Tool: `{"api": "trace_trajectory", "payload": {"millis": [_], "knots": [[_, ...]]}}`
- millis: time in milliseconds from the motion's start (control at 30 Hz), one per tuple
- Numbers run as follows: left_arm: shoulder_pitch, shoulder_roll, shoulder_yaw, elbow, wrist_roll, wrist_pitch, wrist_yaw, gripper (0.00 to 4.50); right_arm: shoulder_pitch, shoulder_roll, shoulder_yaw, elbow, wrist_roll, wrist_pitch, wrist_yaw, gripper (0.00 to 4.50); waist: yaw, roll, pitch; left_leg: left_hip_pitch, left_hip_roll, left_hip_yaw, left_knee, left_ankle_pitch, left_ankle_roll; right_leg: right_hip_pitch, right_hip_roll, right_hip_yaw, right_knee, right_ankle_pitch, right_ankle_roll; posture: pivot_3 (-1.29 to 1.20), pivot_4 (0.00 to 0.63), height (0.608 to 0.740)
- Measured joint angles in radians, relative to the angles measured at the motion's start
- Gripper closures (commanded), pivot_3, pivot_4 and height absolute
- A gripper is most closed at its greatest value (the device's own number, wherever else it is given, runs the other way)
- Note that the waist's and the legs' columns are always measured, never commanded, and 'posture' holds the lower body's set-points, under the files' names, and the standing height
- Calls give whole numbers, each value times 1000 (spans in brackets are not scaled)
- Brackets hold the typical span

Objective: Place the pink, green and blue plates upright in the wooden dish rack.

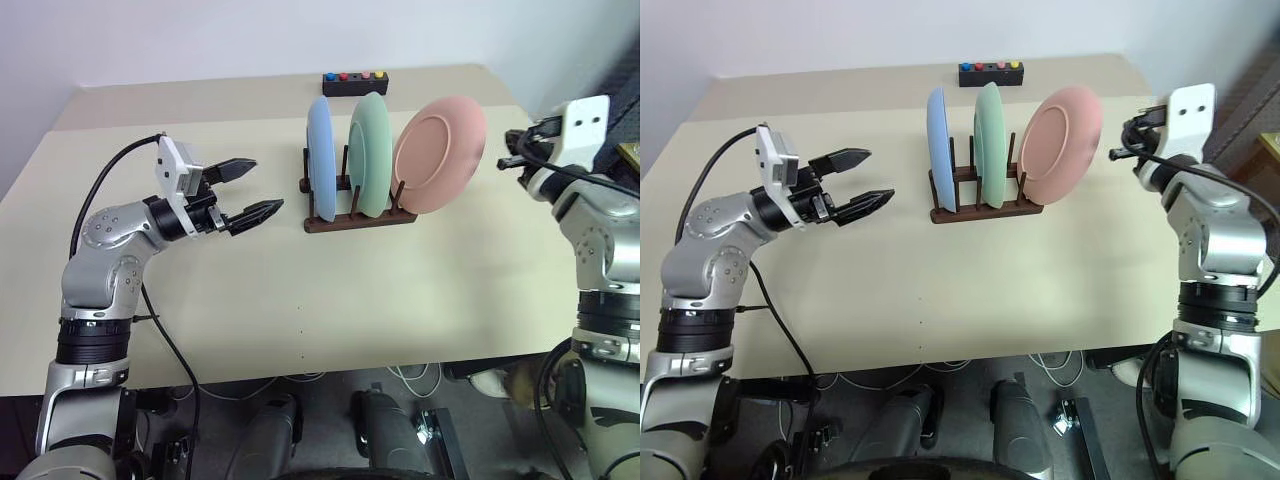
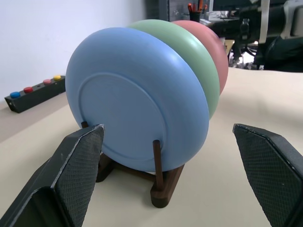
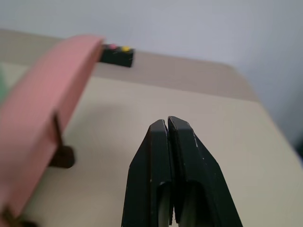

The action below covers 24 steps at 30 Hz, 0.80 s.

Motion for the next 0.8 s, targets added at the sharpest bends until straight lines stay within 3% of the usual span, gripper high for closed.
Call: {"api": "trace_trajectory", "payload": {"millis": [367,800], "knots": [[2,0,0,0,0,2,1,0,-25,46,-45,-129,155,47,78,4456,4,0,0,0,0,0,0,0,0,0,0,0,-1,0,0,0,150,740],[7,0,0,-1,0,2,2,0,-31,44,-62,-97,126,37,39,4456,4,0,0,0,0,0,0,0,0,0,0,0,0,0,0,0,150,740]]}}
